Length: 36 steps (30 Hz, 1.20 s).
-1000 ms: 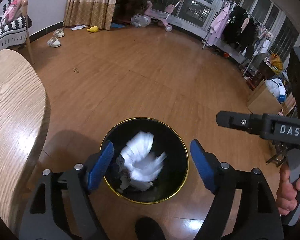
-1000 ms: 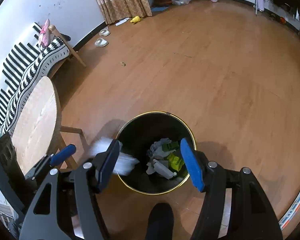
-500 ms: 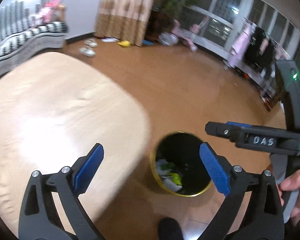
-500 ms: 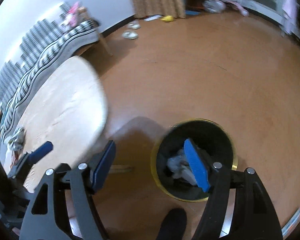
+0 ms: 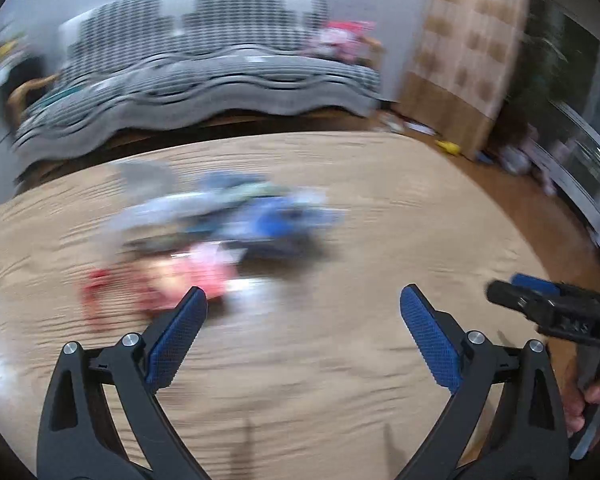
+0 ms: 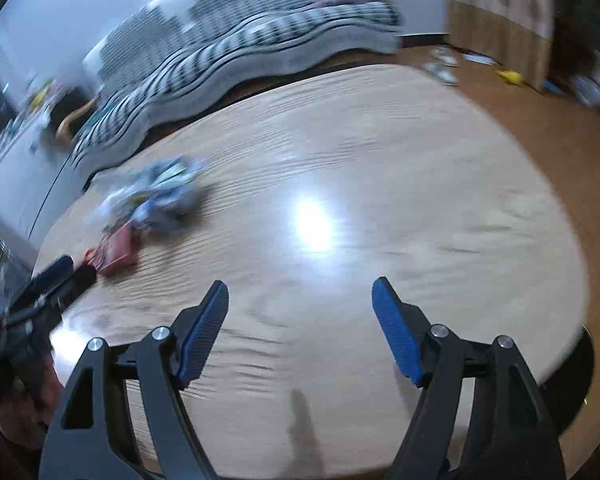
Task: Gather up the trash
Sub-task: 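Grasp the red cigarette box with the right tool while the left grasps red ribbon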
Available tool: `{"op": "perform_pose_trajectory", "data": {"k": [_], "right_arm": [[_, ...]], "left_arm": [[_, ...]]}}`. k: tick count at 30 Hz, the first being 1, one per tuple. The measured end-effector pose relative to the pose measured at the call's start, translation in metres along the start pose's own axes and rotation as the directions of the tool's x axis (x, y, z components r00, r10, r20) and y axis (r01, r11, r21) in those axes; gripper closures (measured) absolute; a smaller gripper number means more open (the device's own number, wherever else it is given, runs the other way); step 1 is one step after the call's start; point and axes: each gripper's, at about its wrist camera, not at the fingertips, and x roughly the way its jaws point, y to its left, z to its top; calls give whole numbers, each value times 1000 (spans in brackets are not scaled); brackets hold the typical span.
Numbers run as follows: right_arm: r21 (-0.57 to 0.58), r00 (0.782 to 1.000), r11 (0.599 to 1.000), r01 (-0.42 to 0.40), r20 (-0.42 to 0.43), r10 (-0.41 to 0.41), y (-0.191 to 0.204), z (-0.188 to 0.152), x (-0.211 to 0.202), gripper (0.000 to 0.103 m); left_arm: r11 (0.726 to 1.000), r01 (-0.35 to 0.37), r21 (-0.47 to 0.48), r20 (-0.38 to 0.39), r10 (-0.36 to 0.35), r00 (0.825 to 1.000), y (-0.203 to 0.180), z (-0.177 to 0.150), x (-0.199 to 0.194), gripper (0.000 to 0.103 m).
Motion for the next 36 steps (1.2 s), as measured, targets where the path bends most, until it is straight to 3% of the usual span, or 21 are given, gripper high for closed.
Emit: {"op": "perform_pose_trajectory", "data": {"k": [8,11,15,18,20,21,28,31,36], "right_arm": [[-166,996,984,-70,-72,59,117,5,60,31],[-196,993,977,-87,-92,70,142,5,75,31],[-242,992,966,-86,-109,61,165,1,91,31],[-262,991,961,-90,-122,60,177,-1,101,31],[-271,990,958,-93,-129,60,184,-1,107,31],[-273,990,957,-95,-131,61,189,-1,110,31],[-306,988,946,-106,-141,65,220,-5,129,25],[-310,989,945,-103,-136,63,234,-5,138,14],[-311,993,948,-67,-118,31,249,0,154,9]], "left_arm": [[969,-205,-139,-51,199,979,140,-21,17,9],[964,-210,-162,-85,198,977,167,-23,32,9],[970,-205,-129,-104,192,976,167,-19,52,9],[975,-204,-87,-116,193,974,166,-16,64,25],[982,-178,-67,-96,171,981,166,-14,65,83],[982,-178,-61,-104,171,980,165,-13,65,93],[979,-174,-103,-91,165,982,172,-12,42,94],[979,-163,-121,-75,155,985,175,-9,31,94],[977,-157,-141,-66,149,987,179,-6,23,94]]}}
